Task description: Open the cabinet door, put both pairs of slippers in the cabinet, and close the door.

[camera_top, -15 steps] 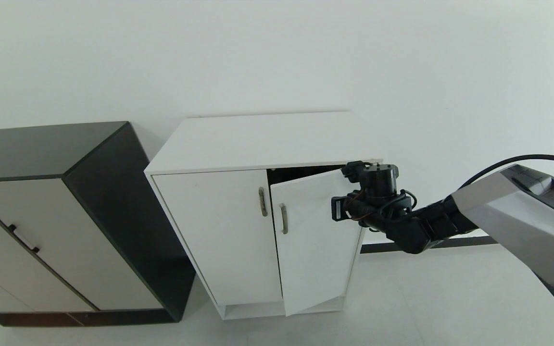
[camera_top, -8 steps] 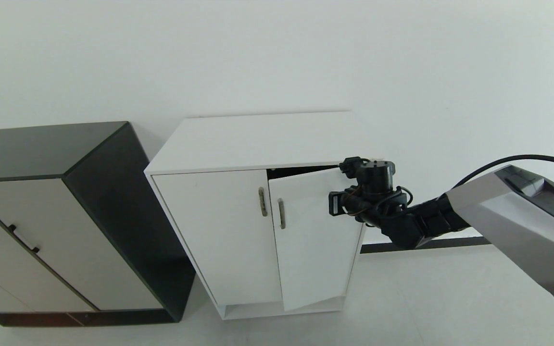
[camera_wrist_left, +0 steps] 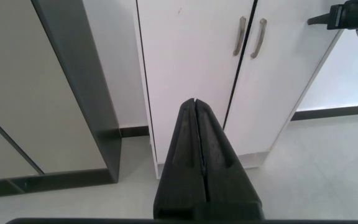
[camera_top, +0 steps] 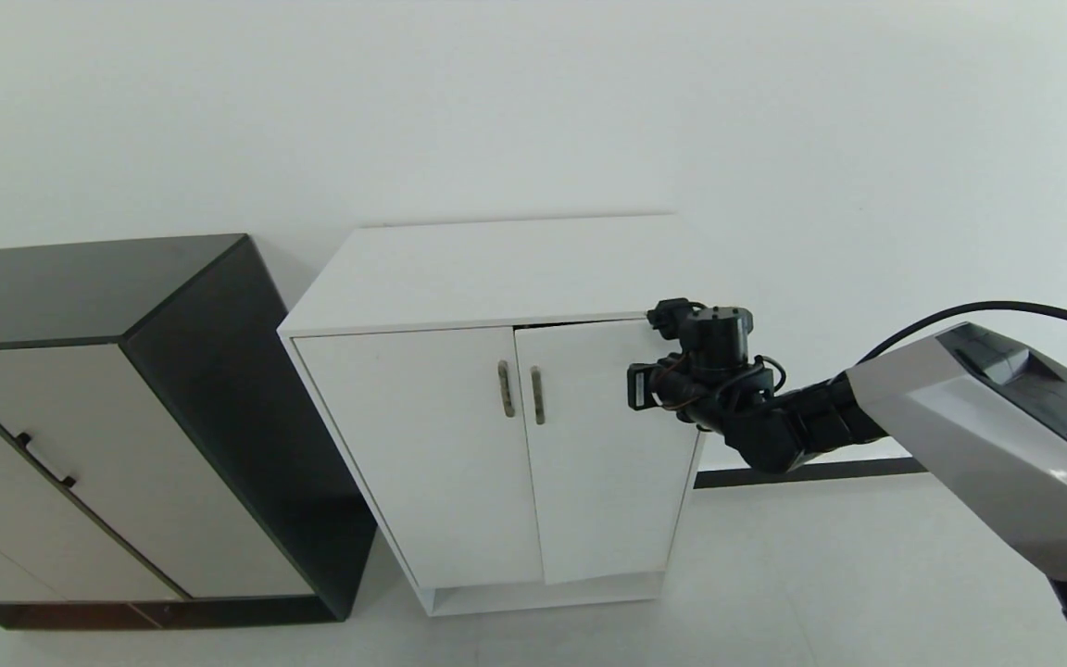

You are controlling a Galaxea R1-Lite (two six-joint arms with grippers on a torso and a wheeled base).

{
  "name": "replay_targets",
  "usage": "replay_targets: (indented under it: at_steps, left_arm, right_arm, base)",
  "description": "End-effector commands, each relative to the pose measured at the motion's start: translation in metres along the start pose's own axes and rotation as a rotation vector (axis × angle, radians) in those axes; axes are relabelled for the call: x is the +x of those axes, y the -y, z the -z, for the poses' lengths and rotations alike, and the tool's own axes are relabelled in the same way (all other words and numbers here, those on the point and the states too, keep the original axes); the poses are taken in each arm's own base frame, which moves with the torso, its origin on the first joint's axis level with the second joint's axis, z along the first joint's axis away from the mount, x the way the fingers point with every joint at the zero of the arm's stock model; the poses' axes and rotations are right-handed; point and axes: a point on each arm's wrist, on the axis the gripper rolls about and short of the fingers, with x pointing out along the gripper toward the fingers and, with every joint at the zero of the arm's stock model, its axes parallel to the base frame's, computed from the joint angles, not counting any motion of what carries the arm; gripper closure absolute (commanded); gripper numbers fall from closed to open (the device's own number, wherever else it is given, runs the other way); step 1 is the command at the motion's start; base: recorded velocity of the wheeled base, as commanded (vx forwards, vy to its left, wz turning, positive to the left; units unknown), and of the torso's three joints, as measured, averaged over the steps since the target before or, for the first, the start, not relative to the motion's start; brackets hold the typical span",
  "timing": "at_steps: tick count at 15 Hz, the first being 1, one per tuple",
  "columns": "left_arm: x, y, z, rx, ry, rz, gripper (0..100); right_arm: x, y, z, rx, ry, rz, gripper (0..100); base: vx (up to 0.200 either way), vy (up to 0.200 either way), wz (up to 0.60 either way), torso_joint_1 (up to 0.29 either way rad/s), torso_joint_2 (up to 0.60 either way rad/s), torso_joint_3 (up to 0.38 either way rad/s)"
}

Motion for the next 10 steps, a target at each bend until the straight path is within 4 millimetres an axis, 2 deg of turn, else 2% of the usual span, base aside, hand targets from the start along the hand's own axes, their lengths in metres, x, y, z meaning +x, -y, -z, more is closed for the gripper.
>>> replay_targets:
  at_steps: [1, 10]
  left_arm:
    - [0.0001, 0.0, 0.0, 0.0, -0.001, 0.0, 100]
    - [0.0001, 0.0, 0.0, 0.0, -0.001, 0.0, 100]
  right_arm:
    - [0.0024, 0.0002, -0.0004, 0.0, 0.003, 0.001, 100]
    - [0.0063, 0.0054, 0.0005, 0.001, 0.007, 0.013, 100]
  base:
    - [0.0, 0.0, 0.0, 0.0, 0.0, 0.0]
    - [0.0, 0.0, 0.0, 0.0, 0.0, 0.0]
